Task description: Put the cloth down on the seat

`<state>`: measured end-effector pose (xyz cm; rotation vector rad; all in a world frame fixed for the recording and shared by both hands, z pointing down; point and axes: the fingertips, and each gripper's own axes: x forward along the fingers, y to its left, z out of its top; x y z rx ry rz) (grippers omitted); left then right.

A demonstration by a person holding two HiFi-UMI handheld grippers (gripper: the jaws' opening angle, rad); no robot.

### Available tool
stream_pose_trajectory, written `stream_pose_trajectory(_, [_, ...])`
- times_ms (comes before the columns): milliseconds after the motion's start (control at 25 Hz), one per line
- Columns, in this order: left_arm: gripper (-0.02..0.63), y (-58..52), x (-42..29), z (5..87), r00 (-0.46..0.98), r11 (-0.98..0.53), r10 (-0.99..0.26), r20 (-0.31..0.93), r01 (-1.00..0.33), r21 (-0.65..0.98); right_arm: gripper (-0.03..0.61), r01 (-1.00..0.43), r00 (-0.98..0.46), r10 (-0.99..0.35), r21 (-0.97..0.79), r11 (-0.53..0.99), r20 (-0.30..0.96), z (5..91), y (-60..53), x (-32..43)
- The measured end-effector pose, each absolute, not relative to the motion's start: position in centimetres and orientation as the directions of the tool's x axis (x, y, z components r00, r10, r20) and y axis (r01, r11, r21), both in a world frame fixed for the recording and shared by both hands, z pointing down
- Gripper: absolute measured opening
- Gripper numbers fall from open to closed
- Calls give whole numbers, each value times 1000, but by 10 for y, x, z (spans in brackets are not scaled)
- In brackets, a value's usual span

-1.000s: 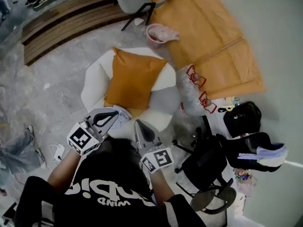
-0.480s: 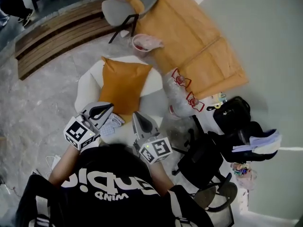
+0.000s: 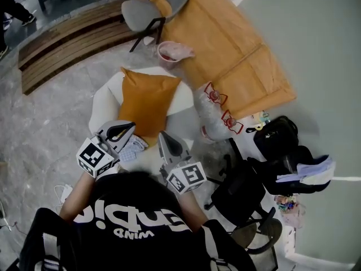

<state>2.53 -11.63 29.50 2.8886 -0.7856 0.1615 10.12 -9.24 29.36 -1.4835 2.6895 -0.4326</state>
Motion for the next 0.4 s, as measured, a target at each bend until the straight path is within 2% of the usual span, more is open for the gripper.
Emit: stream_pose_trajectory(400, [6,-115,22,302,844,-840,-514,154,-531,111,21,-817,-551,-828,-269,509,106,299,-87,100])
